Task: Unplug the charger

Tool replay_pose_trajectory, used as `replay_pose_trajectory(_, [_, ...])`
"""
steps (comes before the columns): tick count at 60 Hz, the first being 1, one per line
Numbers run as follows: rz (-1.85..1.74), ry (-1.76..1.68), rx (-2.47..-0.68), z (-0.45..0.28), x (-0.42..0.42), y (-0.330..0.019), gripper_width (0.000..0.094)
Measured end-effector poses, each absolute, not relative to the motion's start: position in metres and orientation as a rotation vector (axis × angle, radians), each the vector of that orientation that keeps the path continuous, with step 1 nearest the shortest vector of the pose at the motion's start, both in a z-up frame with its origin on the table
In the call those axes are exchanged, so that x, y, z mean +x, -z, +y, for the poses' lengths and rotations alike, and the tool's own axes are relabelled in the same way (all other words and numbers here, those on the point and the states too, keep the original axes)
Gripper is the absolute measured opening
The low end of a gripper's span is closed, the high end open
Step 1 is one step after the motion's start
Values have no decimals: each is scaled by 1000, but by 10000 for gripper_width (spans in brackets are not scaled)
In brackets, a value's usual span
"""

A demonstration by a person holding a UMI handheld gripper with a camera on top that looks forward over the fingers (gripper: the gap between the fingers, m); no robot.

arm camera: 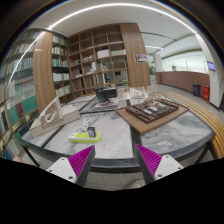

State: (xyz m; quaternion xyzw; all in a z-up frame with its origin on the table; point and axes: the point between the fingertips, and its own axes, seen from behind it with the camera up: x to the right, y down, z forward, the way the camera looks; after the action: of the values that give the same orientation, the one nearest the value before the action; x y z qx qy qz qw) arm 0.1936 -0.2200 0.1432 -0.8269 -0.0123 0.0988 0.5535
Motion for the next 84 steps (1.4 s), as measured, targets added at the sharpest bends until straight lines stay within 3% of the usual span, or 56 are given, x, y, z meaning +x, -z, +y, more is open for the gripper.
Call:
replay_pose_trajectory(20, [-79,-268,-1954,-160,158,-135,827])
replay_pose_trajectory(33, [-222,-263,-2017,-102,86,-100,825])
replay_pose_trajectory(49, [-84,-216,-2060,-3,47,-47,803])
replay_pose_trajectory(54, [-75,-192,-2054,17,38,-40,725])
replay_pose_trajectory(56, [-76,-185,-2060,23,35,-35,611])
replay_pose_trajectory(58, [-87,-183,-2065,28,30,-29,388])
replay_pose_trajectory(59, [-82,-156,-2066,30,33,-28,354])
replay_pose_trajectory(60, [-81,-123,-2066,32,38,-25,376])
replay_pose_trajectory(61, [-88,-110,-2062,32,38,-23,275])
replay_pose_trajectory(72, [-63,-132,-2005,36,36,-27,83])
replay_pose_trajectory(80, [-71,-110,-2007,35,38,-28,81])
replay_pose_trajectory(84, [-65,-140,-1918,34,36,-73,82])
